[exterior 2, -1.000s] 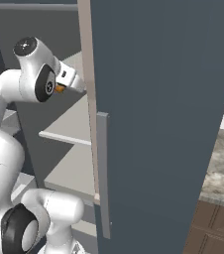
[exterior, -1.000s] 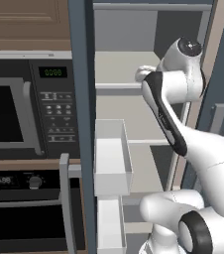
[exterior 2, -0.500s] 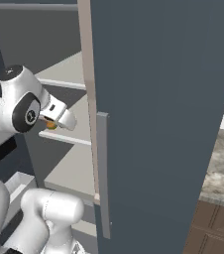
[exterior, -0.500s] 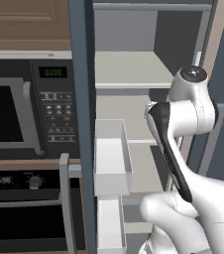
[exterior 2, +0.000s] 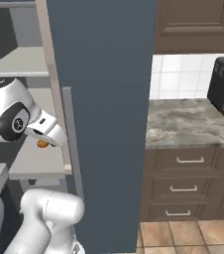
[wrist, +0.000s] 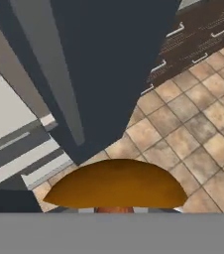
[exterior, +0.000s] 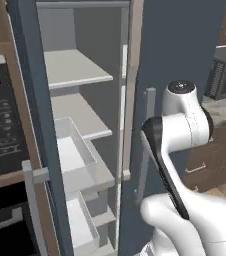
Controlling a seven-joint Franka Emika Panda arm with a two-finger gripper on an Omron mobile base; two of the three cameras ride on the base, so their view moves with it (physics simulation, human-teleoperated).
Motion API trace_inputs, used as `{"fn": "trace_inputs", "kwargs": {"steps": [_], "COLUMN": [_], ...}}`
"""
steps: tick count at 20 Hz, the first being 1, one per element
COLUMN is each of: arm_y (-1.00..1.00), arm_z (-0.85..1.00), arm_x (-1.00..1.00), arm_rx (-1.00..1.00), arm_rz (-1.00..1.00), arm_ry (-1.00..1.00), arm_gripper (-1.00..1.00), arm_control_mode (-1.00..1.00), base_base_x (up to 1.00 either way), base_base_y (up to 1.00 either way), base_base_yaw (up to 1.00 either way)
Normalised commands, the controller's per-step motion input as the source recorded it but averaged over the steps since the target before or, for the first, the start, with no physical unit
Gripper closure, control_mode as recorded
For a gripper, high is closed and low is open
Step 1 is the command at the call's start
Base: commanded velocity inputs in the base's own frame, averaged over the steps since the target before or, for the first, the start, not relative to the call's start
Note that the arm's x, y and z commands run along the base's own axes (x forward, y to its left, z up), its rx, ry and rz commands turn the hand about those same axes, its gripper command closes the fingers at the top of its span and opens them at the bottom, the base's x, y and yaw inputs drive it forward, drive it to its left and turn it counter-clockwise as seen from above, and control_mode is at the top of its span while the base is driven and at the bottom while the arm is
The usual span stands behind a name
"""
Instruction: Take the peach, carrot, and mushroom from the freezer and place them in the bowl on the counter.
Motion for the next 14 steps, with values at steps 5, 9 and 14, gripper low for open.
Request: {"fn": "trace_inputs", "kwargs": {"steps": [5, 9, 14], "arm_y": [0.0, 0.0, 0.0], "arm_z": [0.0, 0.0, 0.0], "arm_x": [0.0, 0.0, 0.0], "arm_rx": [0.0, 0.0, 0.0], "arm_rz": [0.0, 0.0, 0.0], "arm_ry": [0.0, 0.0, 0.0], "arm_gripper": [1.0, 1.0, 1.0], "arm_control_mode": [1.0, 1.0, 1.0], "base_base_x": [0.07, 0.45, 0.98], "base_base_y": [-0.97, -1.0, -1.0], "base_base_yaw": [-0.7, -0.52, -0.25]}}
